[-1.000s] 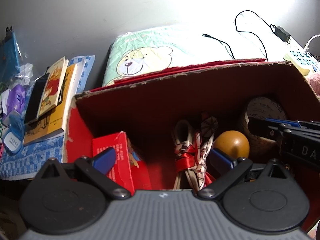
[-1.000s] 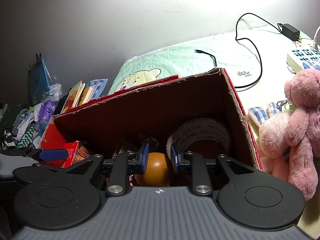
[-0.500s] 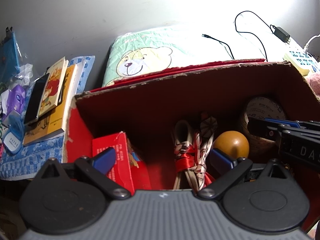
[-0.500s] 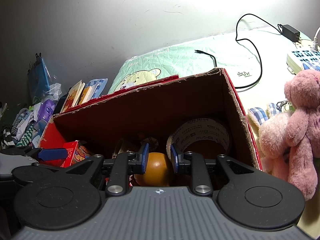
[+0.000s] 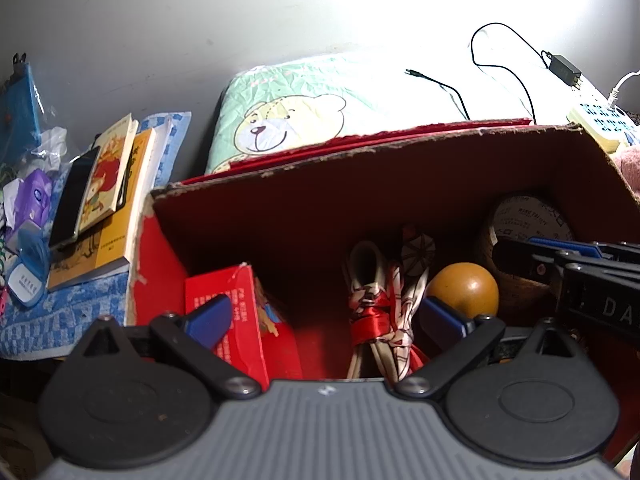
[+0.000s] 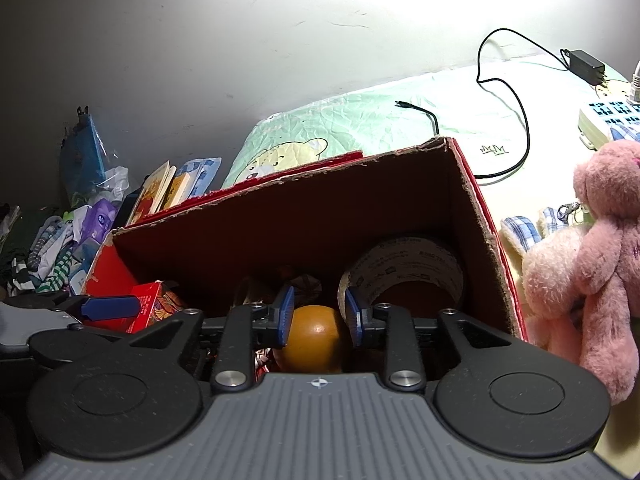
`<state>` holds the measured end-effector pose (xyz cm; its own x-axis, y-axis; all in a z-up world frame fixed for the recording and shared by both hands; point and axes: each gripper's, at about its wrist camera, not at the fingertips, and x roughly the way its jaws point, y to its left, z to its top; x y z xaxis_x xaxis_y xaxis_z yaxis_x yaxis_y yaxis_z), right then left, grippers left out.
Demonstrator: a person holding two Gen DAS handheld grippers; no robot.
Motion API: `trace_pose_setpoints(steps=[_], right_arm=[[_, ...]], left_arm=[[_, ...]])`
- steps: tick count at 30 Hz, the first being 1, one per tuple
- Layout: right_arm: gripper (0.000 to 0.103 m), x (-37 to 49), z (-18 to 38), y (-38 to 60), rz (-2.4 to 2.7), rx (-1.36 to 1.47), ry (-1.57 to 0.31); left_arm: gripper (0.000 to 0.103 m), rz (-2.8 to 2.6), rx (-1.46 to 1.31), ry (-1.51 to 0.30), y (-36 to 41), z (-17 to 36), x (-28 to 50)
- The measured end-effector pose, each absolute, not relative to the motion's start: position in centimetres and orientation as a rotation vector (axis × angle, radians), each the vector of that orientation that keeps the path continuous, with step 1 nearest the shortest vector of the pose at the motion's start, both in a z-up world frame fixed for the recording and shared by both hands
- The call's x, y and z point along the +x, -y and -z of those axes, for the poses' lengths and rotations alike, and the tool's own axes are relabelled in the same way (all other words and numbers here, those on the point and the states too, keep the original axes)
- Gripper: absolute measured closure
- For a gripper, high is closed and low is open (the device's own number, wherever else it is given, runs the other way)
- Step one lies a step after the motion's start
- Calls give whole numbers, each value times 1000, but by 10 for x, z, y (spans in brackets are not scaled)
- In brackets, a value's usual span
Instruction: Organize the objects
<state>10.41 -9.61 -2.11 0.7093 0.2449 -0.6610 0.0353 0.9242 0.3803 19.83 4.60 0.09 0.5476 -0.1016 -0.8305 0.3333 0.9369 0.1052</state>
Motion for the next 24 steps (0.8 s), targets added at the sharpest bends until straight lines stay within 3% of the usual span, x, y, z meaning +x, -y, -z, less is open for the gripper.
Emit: trace_pose_setpoints(steps=[10,24], right_arm=[[72,104,20,95,-117,382,-783],[60,77,-11,77,-54,284,-693]], left_arm=[[4,252,283,-959,-45,0,198],[6,236,284,-863,-45,-30,168]])
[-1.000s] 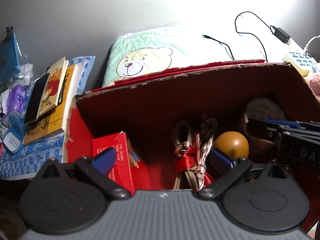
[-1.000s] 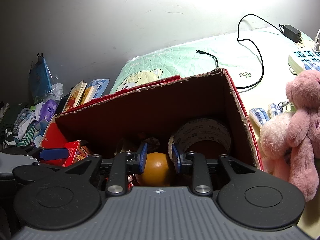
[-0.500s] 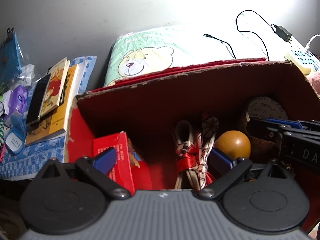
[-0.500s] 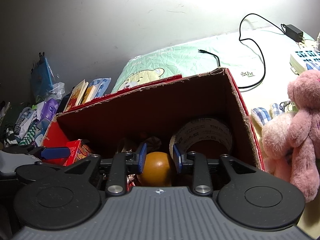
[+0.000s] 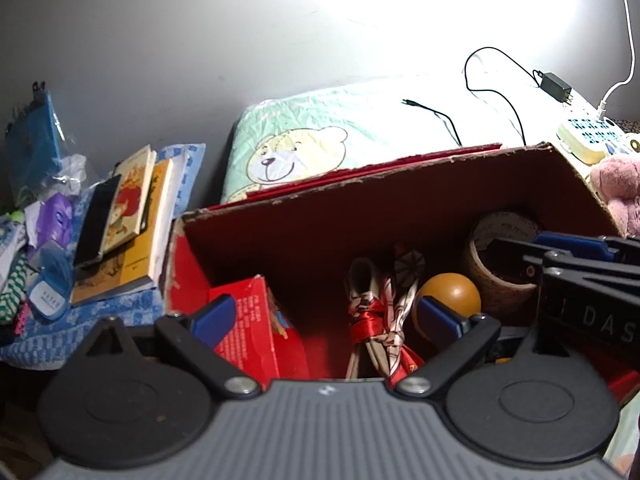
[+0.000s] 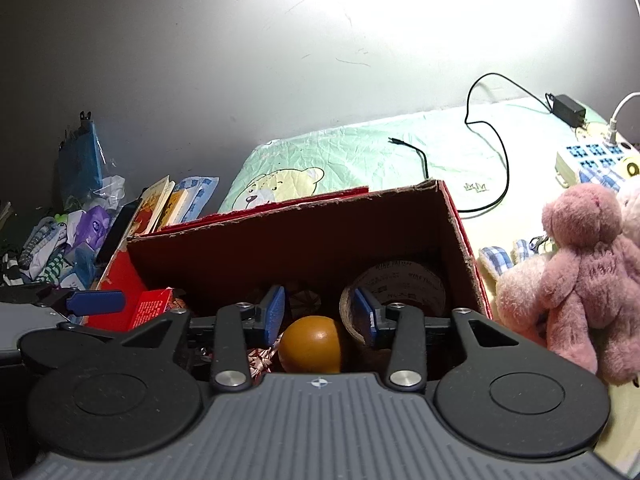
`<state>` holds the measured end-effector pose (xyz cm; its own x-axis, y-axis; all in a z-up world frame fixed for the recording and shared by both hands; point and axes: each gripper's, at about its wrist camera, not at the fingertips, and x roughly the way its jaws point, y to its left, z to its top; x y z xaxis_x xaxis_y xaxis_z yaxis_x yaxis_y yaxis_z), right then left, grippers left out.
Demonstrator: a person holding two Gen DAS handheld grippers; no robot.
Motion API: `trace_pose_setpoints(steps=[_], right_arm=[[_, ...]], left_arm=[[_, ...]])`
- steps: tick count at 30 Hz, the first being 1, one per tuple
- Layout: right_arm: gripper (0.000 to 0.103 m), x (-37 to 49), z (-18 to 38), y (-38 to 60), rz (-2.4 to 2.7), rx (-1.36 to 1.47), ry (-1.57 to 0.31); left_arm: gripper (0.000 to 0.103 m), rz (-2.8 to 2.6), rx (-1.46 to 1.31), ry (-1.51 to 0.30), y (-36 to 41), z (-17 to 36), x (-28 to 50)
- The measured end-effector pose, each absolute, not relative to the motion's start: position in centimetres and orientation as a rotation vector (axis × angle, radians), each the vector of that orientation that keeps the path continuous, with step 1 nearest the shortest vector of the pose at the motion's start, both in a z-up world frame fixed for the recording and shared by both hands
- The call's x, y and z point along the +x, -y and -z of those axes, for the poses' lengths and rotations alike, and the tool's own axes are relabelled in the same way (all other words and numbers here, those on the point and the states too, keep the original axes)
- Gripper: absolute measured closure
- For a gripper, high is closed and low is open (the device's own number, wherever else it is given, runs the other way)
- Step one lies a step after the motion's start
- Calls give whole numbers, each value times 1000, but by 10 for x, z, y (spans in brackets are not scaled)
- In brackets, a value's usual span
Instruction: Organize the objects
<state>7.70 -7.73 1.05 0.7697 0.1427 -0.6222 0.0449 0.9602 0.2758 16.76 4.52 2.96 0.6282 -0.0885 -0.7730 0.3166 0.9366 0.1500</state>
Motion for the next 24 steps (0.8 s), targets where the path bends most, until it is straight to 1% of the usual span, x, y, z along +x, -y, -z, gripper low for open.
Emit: trace_pose_setpoints(steps=[11,13,15,18,24], right_arm=[[56,48,-36,67,0,233,-625],[51,40,-39,67,18,236,-609],[50,35,-42,66,37,235,-596],[44,25,-43,65,53,234,-590],[44,14,-43,67,58,255,-591]], left_arm=[[4,175,204,-882,-68,-50,136],[4,174,198,-879,-70,-53,130],[3,181,184,-877,-72,-56,124],[3,192,170,-870,-72,-59,117],[2,245,145,-883,-67,-60,107]])
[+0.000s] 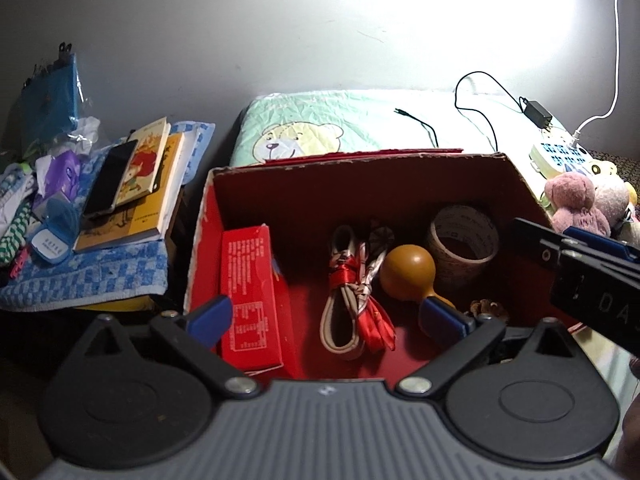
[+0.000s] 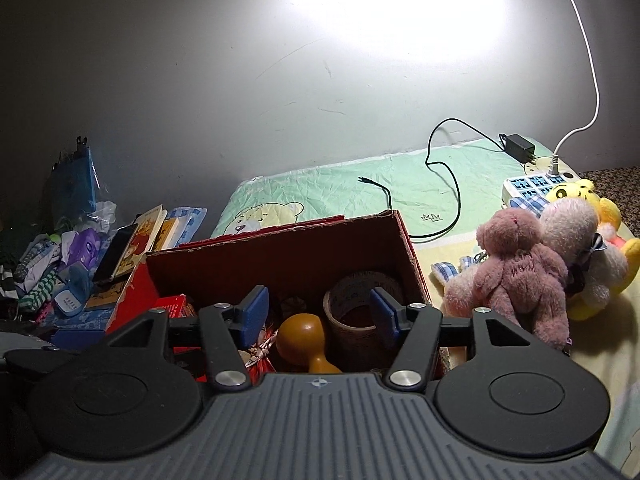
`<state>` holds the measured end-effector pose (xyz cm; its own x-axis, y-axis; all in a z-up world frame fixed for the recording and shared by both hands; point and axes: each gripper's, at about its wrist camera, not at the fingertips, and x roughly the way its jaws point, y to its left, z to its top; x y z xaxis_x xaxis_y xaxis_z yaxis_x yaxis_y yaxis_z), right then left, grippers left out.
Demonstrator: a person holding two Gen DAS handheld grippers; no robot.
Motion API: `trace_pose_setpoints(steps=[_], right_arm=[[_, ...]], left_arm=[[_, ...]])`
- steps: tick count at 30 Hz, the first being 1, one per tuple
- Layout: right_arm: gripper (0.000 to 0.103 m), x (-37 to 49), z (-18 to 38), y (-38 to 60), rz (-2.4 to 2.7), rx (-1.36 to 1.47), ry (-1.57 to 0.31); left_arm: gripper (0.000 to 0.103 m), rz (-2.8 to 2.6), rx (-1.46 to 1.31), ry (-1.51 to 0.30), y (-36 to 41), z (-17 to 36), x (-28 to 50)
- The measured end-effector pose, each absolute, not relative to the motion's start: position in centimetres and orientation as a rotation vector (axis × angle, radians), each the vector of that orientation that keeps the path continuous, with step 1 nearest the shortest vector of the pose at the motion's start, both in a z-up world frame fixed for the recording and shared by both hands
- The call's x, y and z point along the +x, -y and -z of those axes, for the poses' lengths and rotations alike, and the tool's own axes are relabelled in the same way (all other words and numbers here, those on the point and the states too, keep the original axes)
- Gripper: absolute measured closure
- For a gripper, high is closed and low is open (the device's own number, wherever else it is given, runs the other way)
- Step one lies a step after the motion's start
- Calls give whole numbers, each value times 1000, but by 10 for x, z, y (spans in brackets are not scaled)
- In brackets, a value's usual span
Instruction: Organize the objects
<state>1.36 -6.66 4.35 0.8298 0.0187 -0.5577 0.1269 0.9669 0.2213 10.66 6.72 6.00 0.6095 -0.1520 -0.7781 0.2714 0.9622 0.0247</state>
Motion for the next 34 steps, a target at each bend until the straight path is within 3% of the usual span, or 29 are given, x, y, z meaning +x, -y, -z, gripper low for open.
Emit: trace_pose_setpoints(steps=[34], right_arm=[[44,14,-35,61,51,249,-641]], left_arm=[[5,229,150,-961,-69,-49,113]])
